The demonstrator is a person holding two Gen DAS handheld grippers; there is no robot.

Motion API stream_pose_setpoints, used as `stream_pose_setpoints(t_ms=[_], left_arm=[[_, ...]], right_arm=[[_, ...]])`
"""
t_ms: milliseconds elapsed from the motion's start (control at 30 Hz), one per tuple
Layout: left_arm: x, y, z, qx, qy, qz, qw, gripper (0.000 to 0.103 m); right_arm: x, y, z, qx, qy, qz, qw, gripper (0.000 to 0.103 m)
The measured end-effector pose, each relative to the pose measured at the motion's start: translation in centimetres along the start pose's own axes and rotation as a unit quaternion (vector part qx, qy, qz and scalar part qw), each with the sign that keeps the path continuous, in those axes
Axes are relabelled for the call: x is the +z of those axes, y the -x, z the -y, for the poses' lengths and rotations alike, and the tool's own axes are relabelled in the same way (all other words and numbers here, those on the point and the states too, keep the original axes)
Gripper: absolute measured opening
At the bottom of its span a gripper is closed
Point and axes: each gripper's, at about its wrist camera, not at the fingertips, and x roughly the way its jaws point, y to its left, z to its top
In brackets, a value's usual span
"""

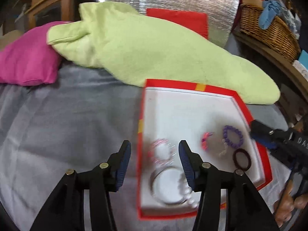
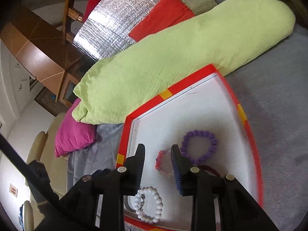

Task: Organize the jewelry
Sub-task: 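Open the left tool over the box while the right tool opens to drop its bracelet, then move the left tool to the black hair tie while the right tool moves to the red bead bracelet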

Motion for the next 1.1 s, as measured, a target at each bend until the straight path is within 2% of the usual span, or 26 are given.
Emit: stream_pose_setpoints(t_ms=[167,400,433,467,533,700,800,1100], left_arm=[[-1.1,2.8,-0.7,0.055,-0.011,0.015,0.9983,0.062],[-2.9,5.1,-0.6,0.099,-0.012,0.016,0.9949,0.064],[-3.1,5.4,-0.6,0.103,-0.012,0.016,0.9944,0.064],[-3.5,5.7,-0.5,0.107,-0.011,0.017,0.9940,0.064],[-4.0,6.5,-0.5,0.106,-0.008,0.021,0.9941,0.064],[-5.6,9.0,-0.2,0.108,-0.016,0.042,0.9931,0.065],[-6.8,10.0,0.1,0.117,-0.024,0.048,0.9917,0.072],[-10.6,11.9,-0.3,0.125,-0.031,0.040,0.9909,0.073]], right_arm=[[-0.1,1.9,0.2,-0.008,0.007,0.004,1.000,0.031],[-1.6,3.9,-0.4,-0.028,0.036,-0.004,0.999,0.031],[-1.9,4.2,-0.5,-0.030,0.039,-0.006,0.999,0.033],[-2.1,4.6,-0.6,-0.031,0.041,-0.010,0.999,0.040],[-2.8,5.3,-0.8,-0.034,0.048,-0.015,0.998,0.052],[-4.2,7.4,-1.3,-0.038,0.068,-0.018,0.997,0.052],[-5.3,8.9,-1.3,-0.040,0.076,-0.020,0.996,0.052],[-9.3,12.0,-1.2,-0.054,0.099,-0.043,0.993,0.052]])
